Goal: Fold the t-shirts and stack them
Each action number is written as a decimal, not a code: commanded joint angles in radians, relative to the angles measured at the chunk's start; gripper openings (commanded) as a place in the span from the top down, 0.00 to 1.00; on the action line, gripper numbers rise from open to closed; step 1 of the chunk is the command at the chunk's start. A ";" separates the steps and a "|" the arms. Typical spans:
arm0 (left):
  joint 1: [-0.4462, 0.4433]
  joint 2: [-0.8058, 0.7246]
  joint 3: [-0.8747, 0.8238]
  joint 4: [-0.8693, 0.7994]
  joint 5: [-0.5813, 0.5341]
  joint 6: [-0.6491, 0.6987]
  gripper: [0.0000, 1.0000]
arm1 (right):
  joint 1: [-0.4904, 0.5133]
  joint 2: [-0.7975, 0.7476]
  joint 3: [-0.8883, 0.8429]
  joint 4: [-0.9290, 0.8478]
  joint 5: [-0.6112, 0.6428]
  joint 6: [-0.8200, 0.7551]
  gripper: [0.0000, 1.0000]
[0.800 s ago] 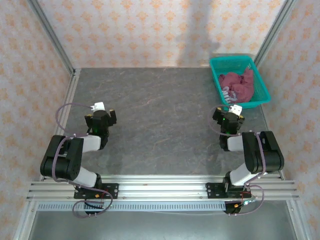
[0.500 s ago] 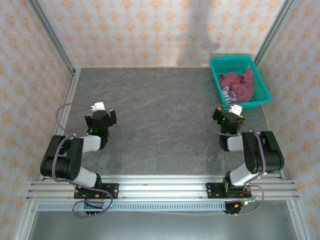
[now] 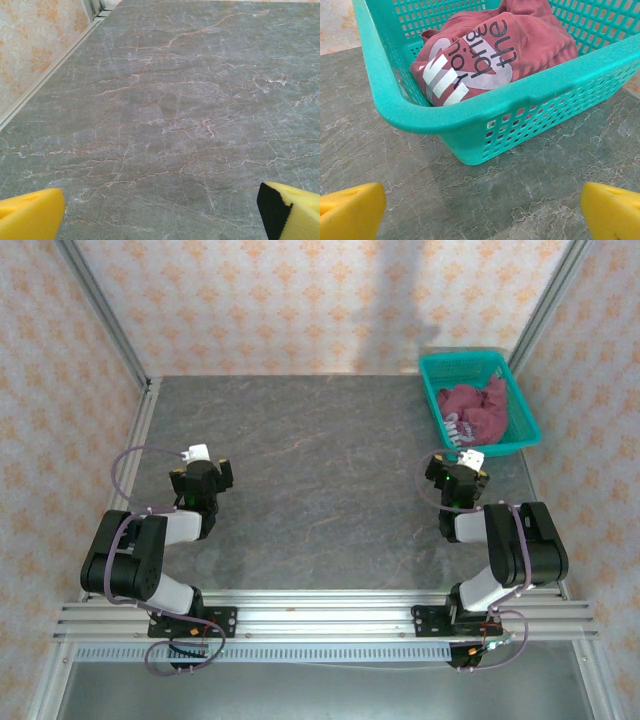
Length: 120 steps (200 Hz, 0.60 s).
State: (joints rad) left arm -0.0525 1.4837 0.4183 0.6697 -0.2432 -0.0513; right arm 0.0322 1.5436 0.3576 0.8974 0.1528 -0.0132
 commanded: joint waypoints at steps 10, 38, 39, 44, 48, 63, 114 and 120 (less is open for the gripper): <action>-0.001 -0.021 0.020 0.024 -0.019 0.001 0.00 | 0.005 0.002 0.021 0.005 -0.008 -0.010 0.01; 0.000 -0.022 0.020 0.024 -0.019 0.001 0.00 | 0.005 0.004 0.021 0.005 -0.008 -0.010 0.01; -0.001 -0.022 0.020 0.024 -0.021 0.001 0.00 | 0.006 0.004 0.021 0.005 -0.008 -0.010 0.01; -0.001 -0.022 0.021 0.024 -0.021 0.001 0.00 | 0.005 0.003 0.021 0.005 -0.008 -0.011 0.01; -0.001 -0.021 0.021 0.024 -0.020 0.001 0.00 | 0.005 0.003 0.021 0.005 -0.009 -0.010 0.01; -0.001 -0.023 0.018 0.027 -0.020 0.001 0.00 | 0.005 -0.010 0.017 0.013 -0.001 -0.010 0.01; -0.080 -0.256 0.274 -0.526 0.020 0.005 0.00 | 0.011 -0.426 0.117 -0.553 -0.043 0.055 0.01; -0.096 -0.281 0.310 -0.586 0.018 -0.012 0.00 | 0.011 -0.470 0.153 -0.662 -0.062 0.081 0.01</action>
State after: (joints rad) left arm -0.0978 1.3312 0.6079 0.3489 -0.2363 -0.0441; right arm 0.0368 1.2495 0.3943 0.6029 0.1455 -0.0010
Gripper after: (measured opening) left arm 0.999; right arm 0.993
